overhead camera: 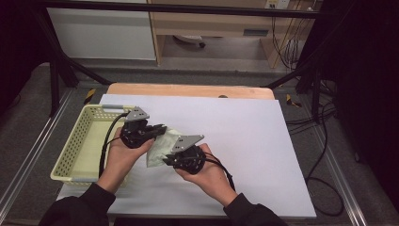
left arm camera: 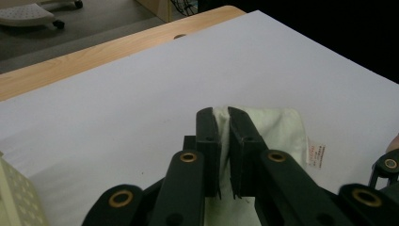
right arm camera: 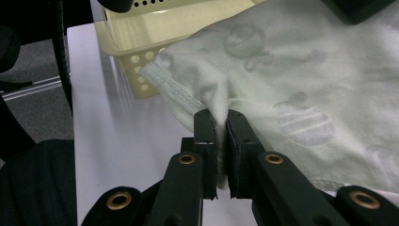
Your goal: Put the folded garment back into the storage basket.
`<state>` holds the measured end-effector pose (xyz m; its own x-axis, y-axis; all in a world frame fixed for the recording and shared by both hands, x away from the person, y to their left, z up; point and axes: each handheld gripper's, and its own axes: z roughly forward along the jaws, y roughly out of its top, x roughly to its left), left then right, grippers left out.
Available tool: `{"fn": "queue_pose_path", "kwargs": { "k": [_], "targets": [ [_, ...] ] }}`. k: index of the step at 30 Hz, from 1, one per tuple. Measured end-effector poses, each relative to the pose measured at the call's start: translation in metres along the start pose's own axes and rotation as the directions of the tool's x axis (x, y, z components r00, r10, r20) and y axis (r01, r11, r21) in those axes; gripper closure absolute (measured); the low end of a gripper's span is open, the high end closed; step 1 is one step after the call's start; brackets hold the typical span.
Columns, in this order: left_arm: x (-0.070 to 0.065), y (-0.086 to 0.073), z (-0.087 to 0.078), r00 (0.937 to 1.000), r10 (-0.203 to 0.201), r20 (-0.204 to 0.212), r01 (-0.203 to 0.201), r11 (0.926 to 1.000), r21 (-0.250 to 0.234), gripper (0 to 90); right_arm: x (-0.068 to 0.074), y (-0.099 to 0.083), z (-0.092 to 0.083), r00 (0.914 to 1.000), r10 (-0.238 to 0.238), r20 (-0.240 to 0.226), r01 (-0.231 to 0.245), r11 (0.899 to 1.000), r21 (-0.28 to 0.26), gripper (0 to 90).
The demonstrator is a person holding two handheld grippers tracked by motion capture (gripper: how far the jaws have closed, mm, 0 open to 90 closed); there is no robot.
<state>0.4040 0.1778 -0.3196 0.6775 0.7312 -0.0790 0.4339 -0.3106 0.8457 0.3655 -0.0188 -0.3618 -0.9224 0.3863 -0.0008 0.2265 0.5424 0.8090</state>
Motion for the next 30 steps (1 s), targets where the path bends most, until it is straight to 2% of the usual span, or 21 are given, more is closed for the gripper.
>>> {"fn": "queue_pose_path", "kwargs": {
  "k": [11,16,18,23,30],
  "targets": [
    [0.008,0.007,-0.011,0.9995,0.008,-0.03,-0.009,0.9999,-0.013,83.9,-0.003,0.014,0.005,0.9999,-0.015,-0.003,0.015,1.0,-0.021,84.4],
    [0.012,0.009,-0.015,0.9985,0.006,-0.054,-0.007,0.9997,-0.024,83.9,-0.003,0.022,0.009,0.9994,-0.036,-0.004,0.036,0.999,-0.013,84.4],
    [0.015,0.009,-0.016,0.9983,0.008,-0.058,-0.009,0.9997,-0.023,83.9,-0.004,0.025,0.011,0.9996,-0.026,-0.013,0.026,1.0,-0.018,84.4],
    [0.023,0.01,-0.019,0.9974,0.0,-0.072,-0.002,0.9998,-0.02,83.9,-0.005,0.03,0.018,0.9997,-0.022,-0.01,0.021,0.999,-0.027,84.4],
    [0.031,0.01,-0.026,0.9962,-0.013,-0.086,0.01,0.9996,-0.026,84.0,-0.004,0.039,0.024,0.999,-0.044,-0.01,0.044,0.998,-0.036,84.4]
  ]
}}
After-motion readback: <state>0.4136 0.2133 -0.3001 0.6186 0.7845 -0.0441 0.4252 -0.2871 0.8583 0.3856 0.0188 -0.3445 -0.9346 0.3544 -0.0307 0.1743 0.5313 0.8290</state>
